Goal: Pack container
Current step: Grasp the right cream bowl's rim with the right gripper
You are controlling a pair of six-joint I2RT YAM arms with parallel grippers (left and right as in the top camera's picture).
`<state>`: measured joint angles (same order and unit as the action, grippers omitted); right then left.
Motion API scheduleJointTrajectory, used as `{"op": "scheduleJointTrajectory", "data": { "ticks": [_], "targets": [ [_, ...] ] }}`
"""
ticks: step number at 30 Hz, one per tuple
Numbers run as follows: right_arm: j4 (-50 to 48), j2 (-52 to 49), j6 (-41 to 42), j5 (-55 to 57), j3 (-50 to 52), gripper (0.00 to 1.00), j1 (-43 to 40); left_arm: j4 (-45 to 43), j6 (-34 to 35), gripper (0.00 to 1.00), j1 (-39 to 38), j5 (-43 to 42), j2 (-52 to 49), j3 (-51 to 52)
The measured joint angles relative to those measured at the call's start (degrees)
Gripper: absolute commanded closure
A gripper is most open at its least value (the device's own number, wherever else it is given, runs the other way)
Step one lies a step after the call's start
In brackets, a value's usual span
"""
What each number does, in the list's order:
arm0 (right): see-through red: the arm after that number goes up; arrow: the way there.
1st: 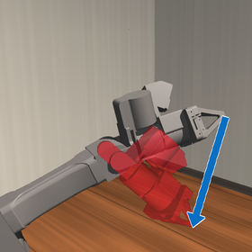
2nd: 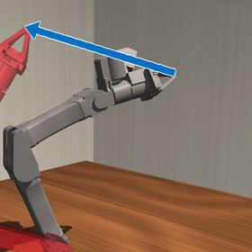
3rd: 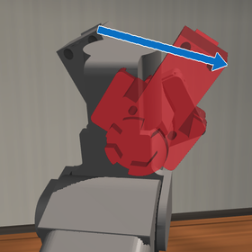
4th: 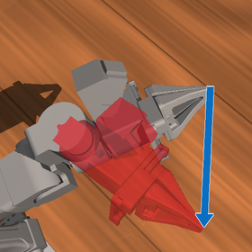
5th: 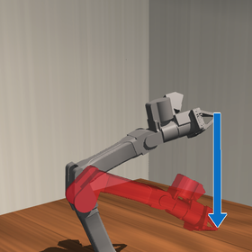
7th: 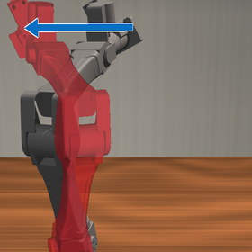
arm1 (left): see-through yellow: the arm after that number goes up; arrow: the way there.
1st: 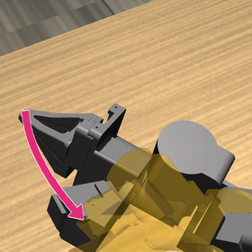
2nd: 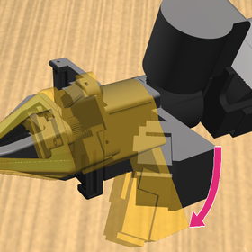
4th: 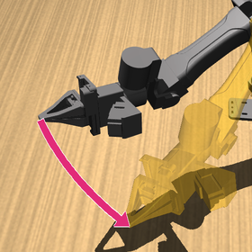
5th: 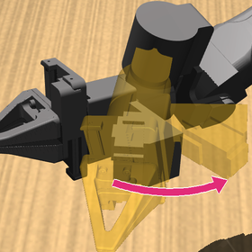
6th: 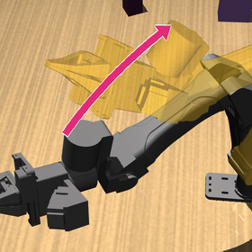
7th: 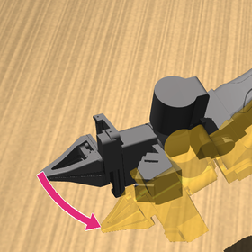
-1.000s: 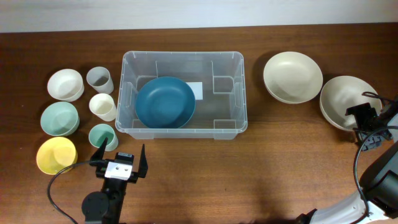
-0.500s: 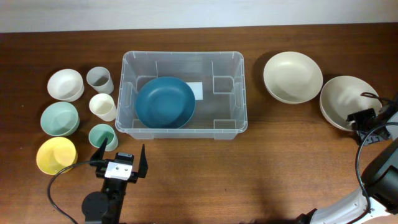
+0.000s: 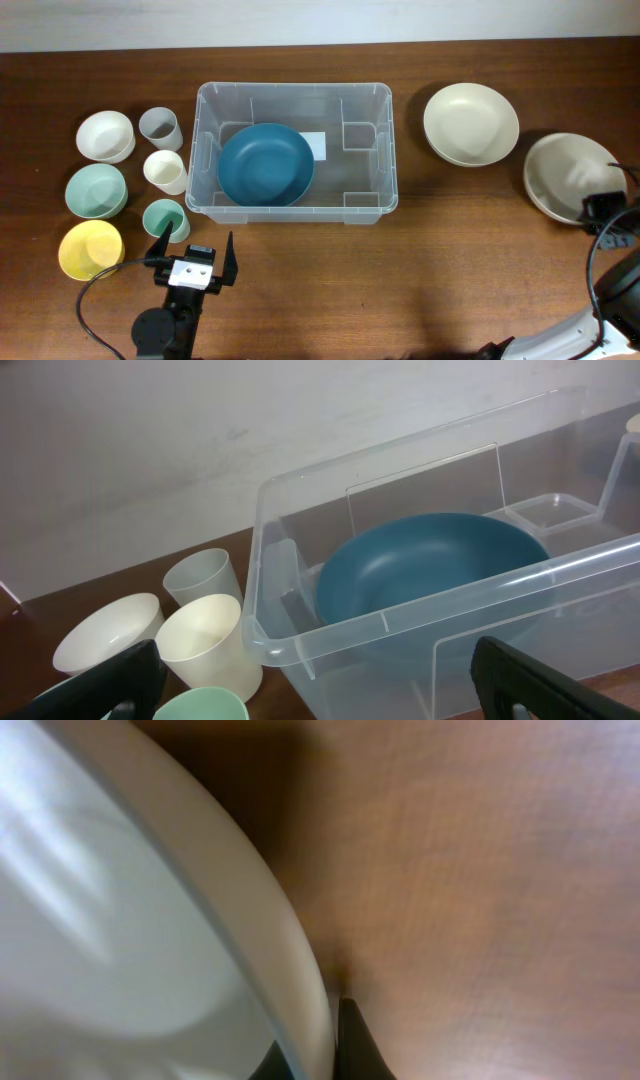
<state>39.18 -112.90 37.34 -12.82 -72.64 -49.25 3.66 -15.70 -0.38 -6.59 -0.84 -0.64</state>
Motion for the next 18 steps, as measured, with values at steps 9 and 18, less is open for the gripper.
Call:
{"op": "scheduleJointTrajectory", "data": {
  "ticks": [9,18],
  "targets": [
    [11.39,-0.59,-4.00,-5.25,-10.86,0.96,-8.00,0.00,0.00,0.00,0.00,0.02,0.00,0.00],
    [25.14,3.78,-9.62,-17.31,-27.89,0.96,-6.73,0.00,0.00,0.00,0.00,0.00,0.00,0.00]
  ]
}}
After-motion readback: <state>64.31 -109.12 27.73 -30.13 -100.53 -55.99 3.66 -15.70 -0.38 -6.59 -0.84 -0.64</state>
